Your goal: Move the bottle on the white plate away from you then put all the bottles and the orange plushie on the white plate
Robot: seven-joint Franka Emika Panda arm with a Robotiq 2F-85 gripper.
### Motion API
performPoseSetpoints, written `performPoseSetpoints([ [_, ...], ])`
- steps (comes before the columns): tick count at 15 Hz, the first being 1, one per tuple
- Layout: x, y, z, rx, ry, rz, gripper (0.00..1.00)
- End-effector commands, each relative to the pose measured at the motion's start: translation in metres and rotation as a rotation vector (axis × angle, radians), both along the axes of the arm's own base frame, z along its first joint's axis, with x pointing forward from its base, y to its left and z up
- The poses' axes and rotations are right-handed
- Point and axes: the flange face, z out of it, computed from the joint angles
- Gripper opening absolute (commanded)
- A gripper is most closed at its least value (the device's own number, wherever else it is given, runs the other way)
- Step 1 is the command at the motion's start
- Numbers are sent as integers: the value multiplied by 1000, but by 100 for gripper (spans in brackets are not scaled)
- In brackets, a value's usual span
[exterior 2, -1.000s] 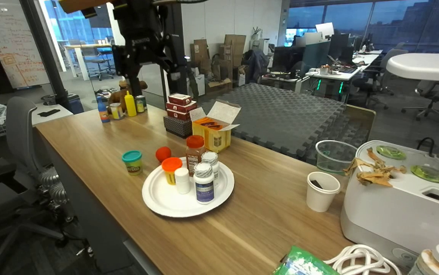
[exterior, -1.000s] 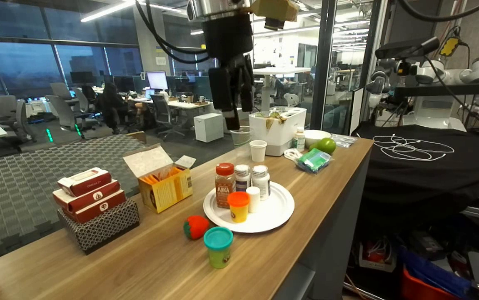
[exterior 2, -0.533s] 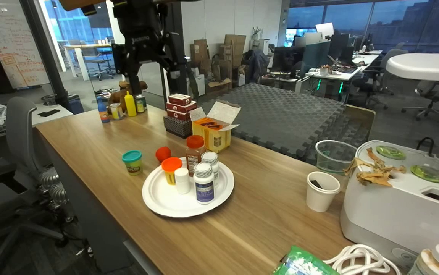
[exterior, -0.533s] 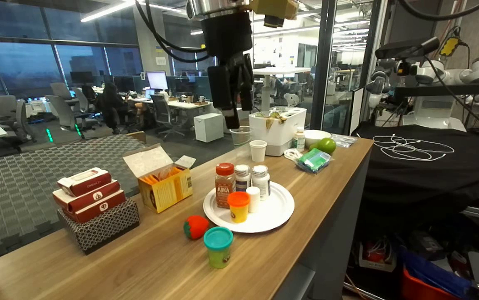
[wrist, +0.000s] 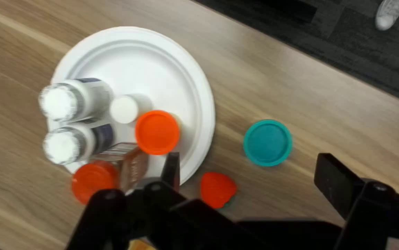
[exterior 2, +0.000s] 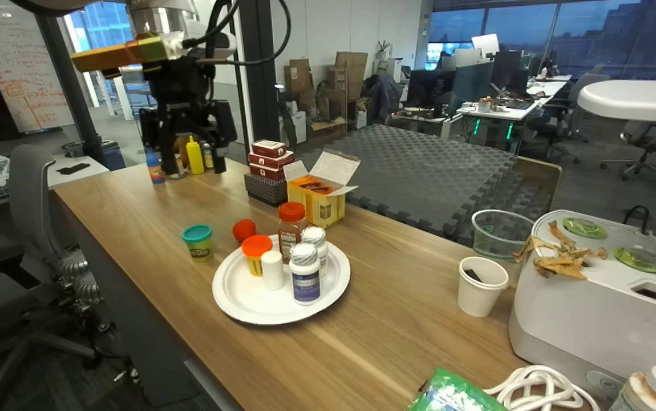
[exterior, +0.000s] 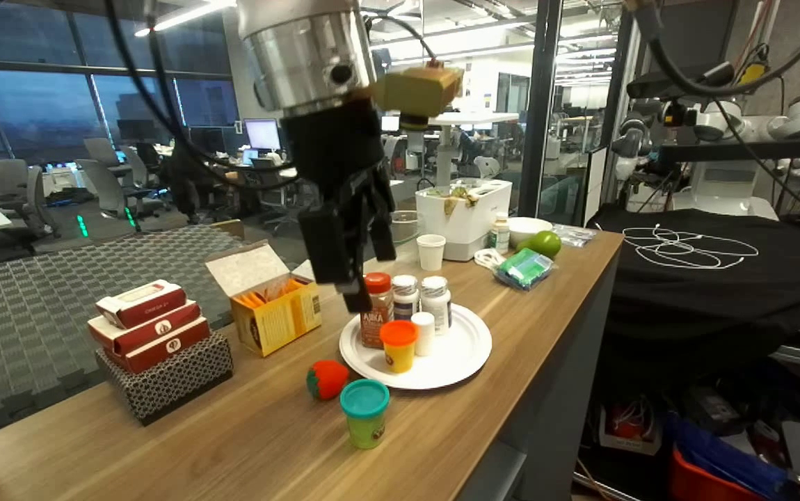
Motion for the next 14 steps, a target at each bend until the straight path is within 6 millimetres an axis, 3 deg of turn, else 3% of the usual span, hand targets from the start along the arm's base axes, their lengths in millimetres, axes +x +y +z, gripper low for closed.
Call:
performPoseSetpoints([
  [1,-26,58,-30,-7,38,57,100],
  [3,-40,78,-44,-19,38,67,100],
  [5,-42,84,-57,-29,13,52,100],
  [14,-5,36,-100,9,-63,-19,100],
])
